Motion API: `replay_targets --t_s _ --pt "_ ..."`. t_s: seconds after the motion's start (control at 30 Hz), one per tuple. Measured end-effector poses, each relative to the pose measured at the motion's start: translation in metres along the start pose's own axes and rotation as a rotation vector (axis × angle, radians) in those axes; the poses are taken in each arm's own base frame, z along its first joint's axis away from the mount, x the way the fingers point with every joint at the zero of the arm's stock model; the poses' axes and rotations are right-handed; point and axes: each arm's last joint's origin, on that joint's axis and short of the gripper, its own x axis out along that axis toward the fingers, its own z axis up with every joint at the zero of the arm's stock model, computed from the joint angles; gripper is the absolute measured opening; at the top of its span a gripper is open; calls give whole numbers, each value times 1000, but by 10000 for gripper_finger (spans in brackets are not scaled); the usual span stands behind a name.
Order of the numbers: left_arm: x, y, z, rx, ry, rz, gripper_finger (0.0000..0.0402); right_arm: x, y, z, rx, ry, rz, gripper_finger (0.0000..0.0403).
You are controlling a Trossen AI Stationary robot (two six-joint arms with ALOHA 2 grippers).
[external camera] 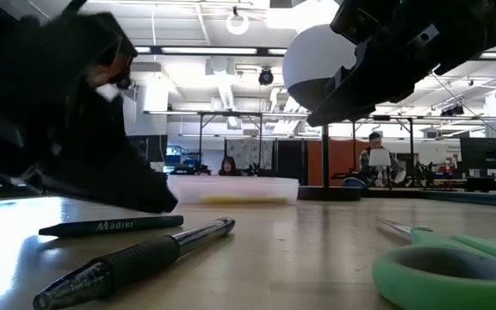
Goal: Pick & place school supplies into a supply box
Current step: Put the green crayon into the transparent supply box
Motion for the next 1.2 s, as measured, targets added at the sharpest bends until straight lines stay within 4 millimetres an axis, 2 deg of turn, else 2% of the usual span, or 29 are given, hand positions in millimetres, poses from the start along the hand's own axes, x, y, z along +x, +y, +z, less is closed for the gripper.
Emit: replay_targets --t_s 0.1,0.3,0.4,0.73,0.87,1.03,1.2 --pt "5 3 -9 15 2 20 136 0 0 0 1 0 1 99" --pt "20 10 -32 -74 -39 67 136 0 0 0 18 0 5 99" --pt "22 12 -40 -37 -54 81 136 0 0 0 50 1 5 99" --pt "24 15 -44 118 -66 105 134 0 1 0 51 3 15 99" --pt "25 17 -44 98 -65 117 105 0 1 0 44 3 15 99" --pt "25 18 -44 24 -94 124 33 0 1 0 30 3 15 99" --pt "27 21 -38 26 -210 167 32 0 0 0 -31 2 7 99"
